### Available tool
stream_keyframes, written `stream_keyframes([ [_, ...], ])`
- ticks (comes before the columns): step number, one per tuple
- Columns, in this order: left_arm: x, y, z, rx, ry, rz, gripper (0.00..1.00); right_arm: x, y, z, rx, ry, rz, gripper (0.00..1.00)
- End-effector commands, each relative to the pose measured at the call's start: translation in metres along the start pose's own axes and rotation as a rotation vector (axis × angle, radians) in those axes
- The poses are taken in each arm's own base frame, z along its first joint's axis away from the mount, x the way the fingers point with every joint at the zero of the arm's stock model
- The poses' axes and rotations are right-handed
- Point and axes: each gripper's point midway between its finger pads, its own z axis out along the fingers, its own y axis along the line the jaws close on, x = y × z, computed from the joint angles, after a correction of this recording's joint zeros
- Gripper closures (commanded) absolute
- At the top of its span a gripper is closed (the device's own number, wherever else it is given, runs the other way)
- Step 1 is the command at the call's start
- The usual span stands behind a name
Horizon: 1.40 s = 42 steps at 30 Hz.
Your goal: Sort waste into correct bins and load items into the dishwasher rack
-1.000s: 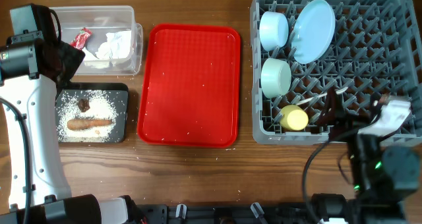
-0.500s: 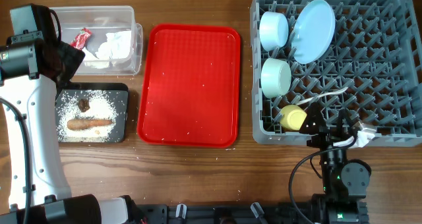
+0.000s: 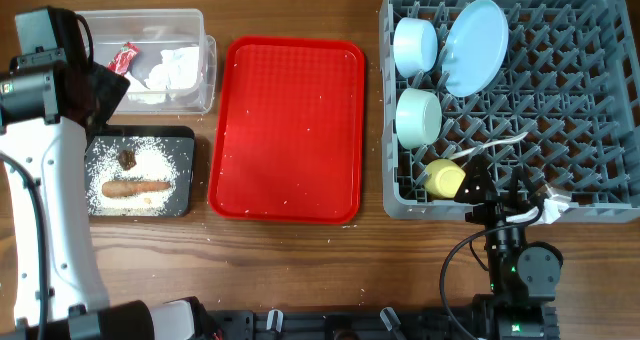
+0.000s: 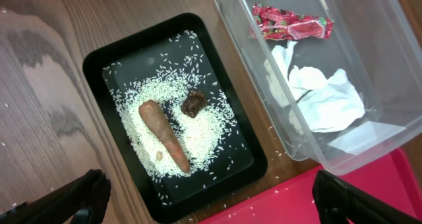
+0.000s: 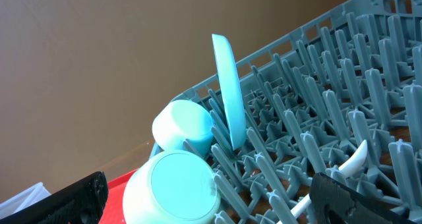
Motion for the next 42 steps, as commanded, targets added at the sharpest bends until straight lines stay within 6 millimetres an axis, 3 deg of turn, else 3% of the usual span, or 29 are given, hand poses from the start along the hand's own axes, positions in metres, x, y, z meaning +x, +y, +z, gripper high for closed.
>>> stream_keyframes([
  [1, -0.003, 0.001, -0.043, 0.105, -0.08, 0.007, 0.0, -0.003, 0.004, -0.001, -0.02, -0.012, 0.011, 0.0],
  [4, -0.005, 0.01, -0.072, 0.171, -0.132, -0.015, 0.0, -0.003, 0.004, -0.001, -0.02, -0.012, 0.01, 0.0],
  [6, -0.006, 0.013, -0.078, 0.184, -0.144, -0.021, 0.0, -0.003, 0.004, -0.001, -0.02, -0.012, 0.011, 0.0],
  [21, -0.006, 0.019, -0.091, 0.216, -0.17, -0.034, 0.0, -0.003, 0.004, -0.001, -0.02, -0.012, 0.011, 0.0],
  [23, 0.012, 0.024, -0.093, 0.237, -0.161, -0.001, 0.0, -0.003, 0.004, -0.001, -0.02, -0.012, 0.011, 0.0],
  [25, 0.048, 0.042, -0.076, 0.222, -0.118, 0.059, 0.0, -0.003, 0.004, -0.001, -0.02, -0.012, 0.011, 0.0],
  [26, 0.081, 0.064, -0.054, 0.184, -0.073, 0.105, 0.0, -0.003, 0.004, -0.001, -0.02, -0.012, 0.011, 0.0],
  [29, 0.145, 0.119, 0.003, 0.078, 0.017, 0.174, 0.0, -0.003, 0.004, -0.001, -0.02, -0.012, 0.011, 0.0],
  [31, 0.174, 0.137, 0.036, 0.114, -0.002, 0.139, 0.0, -0.003, 0.004, -0.001, -0.02, -0.012, 0.011, 0.0],
  [33, 0.177, 0.141, 0.041, 0.158, -0.048, 0.125, 0.0, -0.003, 0.004, -0.001, -0.02, -0.012, 0.01, 0.0],
  [39, 0.169, 0.139, 0.021, 0.309, -0.147, 0.063, 0.0, -0.003, 0.004, -0.001, -0.02, -0.012, 0.011, 0.0],
  [40, 0.169, 0.136, 0.016, 0.354, -0.155, 0.051, 0.0, -0.003, 0.004, -0.001, -0.02, -0.012, 0.011, 0.0],
  [42, 0.145, 0.112, 0.001, 0.495, -0.272, -0.024, 0.0, -0.003, 0.004, -0.001, -0.02, -0.012, 0.01, 0.0],
])
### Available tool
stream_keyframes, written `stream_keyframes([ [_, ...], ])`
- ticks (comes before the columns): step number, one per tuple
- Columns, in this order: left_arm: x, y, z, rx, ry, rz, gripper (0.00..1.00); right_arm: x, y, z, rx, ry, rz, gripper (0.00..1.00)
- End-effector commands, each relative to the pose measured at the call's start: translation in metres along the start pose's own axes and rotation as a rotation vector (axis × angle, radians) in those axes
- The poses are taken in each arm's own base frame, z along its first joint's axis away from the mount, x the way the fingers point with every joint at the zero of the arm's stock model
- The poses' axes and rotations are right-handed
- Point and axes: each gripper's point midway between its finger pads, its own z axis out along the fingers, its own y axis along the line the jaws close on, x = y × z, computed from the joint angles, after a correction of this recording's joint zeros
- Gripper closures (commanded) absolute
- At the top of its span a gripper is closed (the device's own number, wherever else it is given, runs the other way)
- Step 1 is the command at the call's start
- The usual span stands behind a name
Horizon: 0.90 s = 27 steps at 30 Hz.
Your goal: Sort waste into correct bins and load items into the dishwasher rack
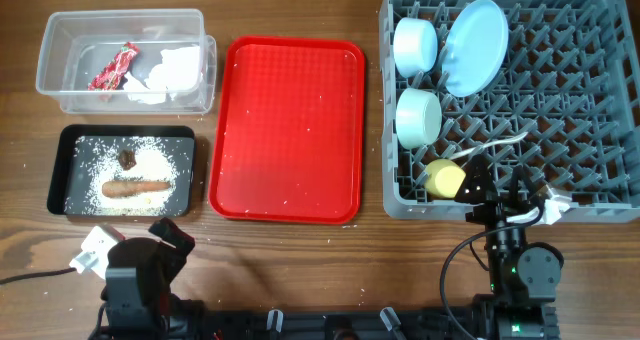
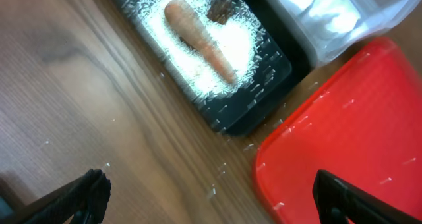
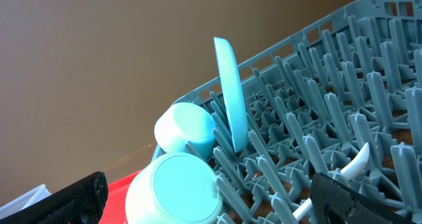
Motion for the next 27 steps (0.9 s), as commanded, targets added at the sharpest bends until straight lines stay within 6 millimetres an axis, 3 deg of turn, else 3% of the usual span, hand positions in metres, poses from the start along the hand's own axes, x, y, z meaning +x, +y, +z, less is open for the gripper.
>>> stream_keyframes([
  [1, -0.034, -0.035, -0.002, 0.189, -0.183, -0.091, 0.0, -0.001, 0.003, 0.0, -0.014, -0.003, 0.008, 0.0],
  [3, -0.058, -0.066, 0.004, 0.36, -0.331, -0.158, 0.0, -0.001, 0.003, 0.0, -0.014, -0.003, 0.008, 0.0],
  [5, -0.062, -0.076, 0.014, 0.451, -0.412, -0.201, 0.0, -0.001, 0.003, 0.0, -0.014, -0.003, 0.008, 0.0],
  [12, -0.062, -0.067, 0.028, 0.509, -0.54, -0.268, 0.0, -0.001, 0.003, 0.0, -0.014, -0.003, 0.008, 0.0],
  [15, -0.064, -0.069, 0.027, 0.487, -0.597, -0.131, 0.0, -0.001, 0.003, 0.0, -0.014, -0.003, 0.007, 0.0],
  [19, -0.065, -0.07, 0.027, 0.491, -0.603, -0.131, 0.0, -0.001, 0.003, 0.0, -0.014, -0.003, 0.007, 0.0],
  [22, -0.054, -0.065, 0.043, 0.479, -0.584, -0.13, 0.0, -0.001, 0.003, 0.0, -0.014, -0.003, 0.007, 0.0],
  [25, -0.058, -0.072, 0.036, 0.522, -0.609, -0.126, 0.0, -0.001, 0.003, 0.0, -0.014, -0.003, 0.008, 0.0],
  [27, -0.051, -0.104, 0.017, 0.63, -0.665, 0.214, 0.0, -0.001, 0.003, 0.0, -0.014, -0.003, 0.008, 0.0],
])
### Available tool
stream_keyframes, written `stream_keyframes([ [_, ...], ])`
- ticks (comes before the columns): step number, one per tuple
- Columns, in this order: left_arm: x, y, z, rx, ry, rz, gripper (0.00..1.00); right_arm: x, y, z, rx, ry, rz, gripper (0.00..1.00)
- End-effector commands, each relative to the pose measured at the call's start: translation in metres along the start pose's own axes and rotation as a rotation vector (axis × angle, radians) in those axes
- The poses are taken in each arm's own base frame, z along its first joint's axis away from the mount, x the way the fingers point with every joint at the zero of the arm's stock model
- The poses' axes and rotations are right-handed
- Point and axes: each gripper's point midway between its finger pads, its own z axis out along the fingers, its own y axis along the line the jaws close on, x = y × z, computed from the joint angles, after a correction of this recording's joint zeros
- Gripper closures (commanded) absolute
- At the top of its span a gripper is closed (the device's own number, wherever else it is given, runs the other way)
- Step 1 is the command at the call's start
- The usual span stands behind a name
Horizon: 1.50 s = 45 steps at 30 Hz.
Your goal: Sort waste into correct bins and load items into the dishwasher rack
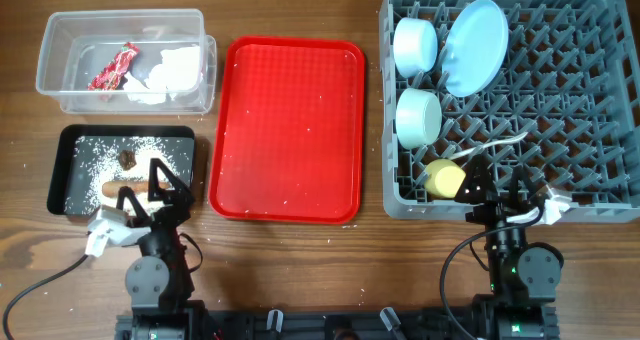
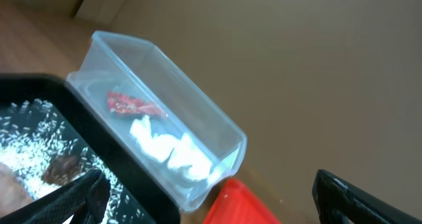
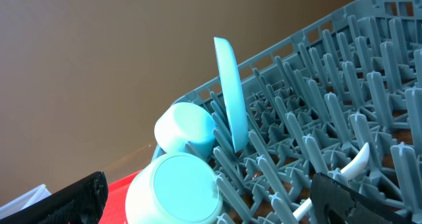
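The clear bin (image 1: 125, 95) holds a red wrapper (image 1: 112, 66) and white tissue (image 1: 170, 70); both also show in the bin (image 2: 217, 128). A black tray (image 1: 70, 145) carries rice, a carrot (image 1: 125, 187) and a brown scrap (image 1: 128, 159). The grey rack (image 1: 590, 130) holds two pale cups (image 3: 178, 188), a blue plate (image 3: 227, 92), a yellow cup (image 1: 444, 178) and a white spoon (image 1: 505, 142). My left gripper (image 1: 168, 188) stands open and empty over the black tray's front edge. My right gripper (image 1: 503, 185) is open at the rack's front edge.
A red tray (image 1: 290, 130) with a few rice grains lies between the bins and the rack. Loose rice is scattered on the wood near the black tray. Both arm bases sit at the table's front edge.
My left gripper was low at the front left, its camera facing down on the black tray and red tray. Now it points across the black tray toward the clear bin. The right arm is unchanged.
First my left arm reached over the table's left side above the black tray and clear bin, open and empty. Then it was back at the front edge. Now it rests with its fingers over the black tray's front. The right gripper stayed at the rack.
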Motion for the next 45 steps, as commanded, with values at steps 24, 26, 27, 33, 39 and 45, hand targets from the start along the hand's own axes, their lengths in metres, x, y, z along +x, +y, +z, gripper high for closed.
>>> stream_keyframes([
  [24, 0.044, -0.014, -0.006, 0.154, 0.196, 0.412, 0.0, -0.001, 0.003, 0.0, -0.014, -0.003, 0.008, 0.0],
  [26, 0.044, -0.014, -0.006, 0.154, 0.196, 0.412, 0.0, -0.001, 0.003, 0.0, -0.014, -0.003, 0.008, 0.0],
  [27, 0.044, -0.014, -0.006, 0.155, 0.196, 0.412, 0.0, -0.001, 0.003, 0.0, -0.014, -0.003, 0.007, 0.0],
  [33, 0.044, -0.014, -0.006, 0.155, 0.196, 0.412, 0.0, -0.001, 0.003, 0.0, -0.014, -0.003, 0.008, 0.0],
  [39, 0.044, -0.014, -0.006, 0.154, 0.196, 0.412, 0.0, -0.001, 0.003, 0.0, -0.014, -0.003, 0.008, 0.0],
  [45, 0.044, -0.014, -0.006, 0.154, 0.196, 0.412, 0.0, -0.001, 0.003, 0.0, -0.014, -0.003, 0.008, 0.0],
])
